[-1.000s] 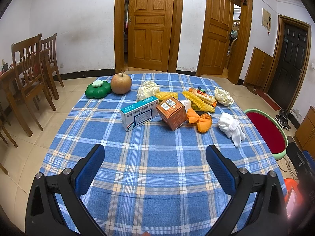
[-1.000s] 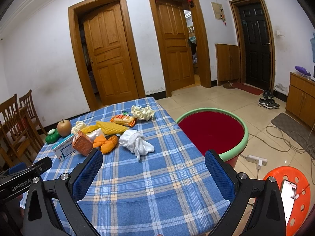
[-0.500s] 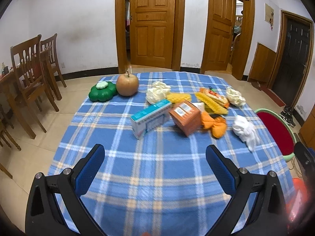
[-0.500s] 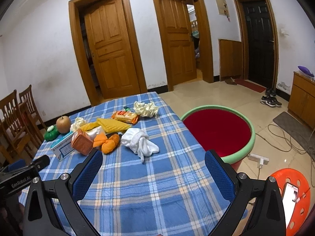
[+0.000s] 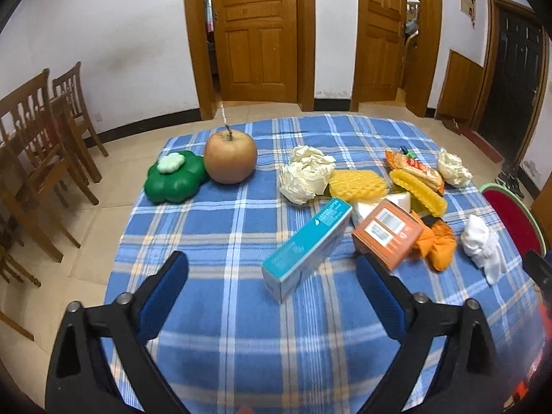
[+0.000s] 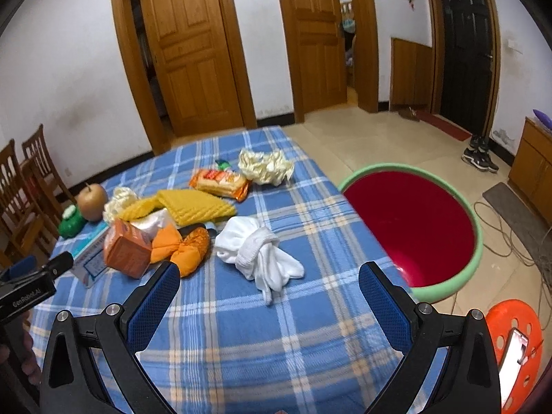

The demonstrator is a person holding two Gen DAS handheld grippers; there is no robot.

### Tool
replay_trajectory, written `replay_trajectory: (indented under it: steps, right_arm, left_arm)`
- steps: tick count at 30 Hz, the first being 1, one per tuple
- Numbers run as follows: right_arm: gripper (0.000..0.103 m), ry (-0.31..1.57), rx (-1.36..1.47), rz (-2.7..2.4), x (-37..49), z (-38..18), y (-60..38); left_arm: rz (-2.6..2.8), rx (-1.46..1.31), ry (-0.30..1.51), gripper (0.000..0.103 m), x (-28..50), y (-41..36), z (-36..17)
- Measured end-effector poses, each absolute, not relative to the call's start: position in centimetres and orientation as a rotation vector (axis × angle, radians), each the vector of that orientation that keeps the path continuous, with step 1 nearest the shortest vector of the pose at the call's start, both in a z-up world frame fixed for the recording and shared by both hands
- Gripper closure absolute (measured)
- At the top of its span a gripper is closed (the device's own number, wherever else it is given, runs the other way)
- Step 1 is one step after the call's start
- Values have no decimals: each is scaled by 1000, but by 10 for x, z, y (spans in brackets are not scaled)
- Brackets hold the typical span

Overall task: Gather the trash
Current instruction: 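Grasp the teal medicine box with the left tool while the right tool grasps the white cloth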

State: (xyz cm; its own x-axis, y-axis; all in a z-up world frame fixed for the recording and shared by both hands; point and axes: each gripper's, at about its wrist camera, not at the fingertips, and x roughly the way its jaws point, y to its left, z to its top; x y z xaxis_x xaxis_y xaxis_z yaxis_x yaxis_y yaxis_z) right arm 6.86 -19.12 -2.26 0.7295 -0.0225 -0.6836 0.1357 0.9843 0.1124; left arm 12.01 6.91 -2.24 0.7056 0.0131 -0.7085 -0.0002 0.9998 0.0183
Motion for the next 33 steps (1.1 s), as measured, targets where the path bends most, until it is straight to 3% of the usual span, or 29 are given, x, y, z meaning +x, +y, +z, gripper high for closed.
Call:
replay_trajectory:
  steps: [7, 12, 15, 17, 20, 25, 28, 33]
  right_arm:
    - [0, 842, 136, -106, 104, -46, -183]
    - [0, 887, 130, -126, 120, -58, -185]
    - [11, 900, 138, -125, 126, -62, -187]
    - [30, 916, 148, -118, 128, -66, -188]
    - [46, 940, 170, -91, 130, -71, -187]
    - [73, 911, 149, -50, 124, -69, -180]
    - [80, 896, 154, -36, 118, -67, -180]
    - [82, 853, 164, -2, 103, -58, -181]
  left_arm:
    - [-78, -12, 860, 22, 151, 73, -42]
    - [-185, -52, 923, 49, 161, 73, -58]
    - [-226, -76, 939, 61, 163, 72, -63]
    - [-239, -90, 930, 68, 161, 72, -63]
    - [-257, -115, 922, 84, 159, 73, -62]
    - [-259, -124, 900, 85, 155, 73, -58]
    - [-249, -127, 874, 85, 148, 74, -51]
    - [-224, -134, 836, 85, 134, 74, -35]
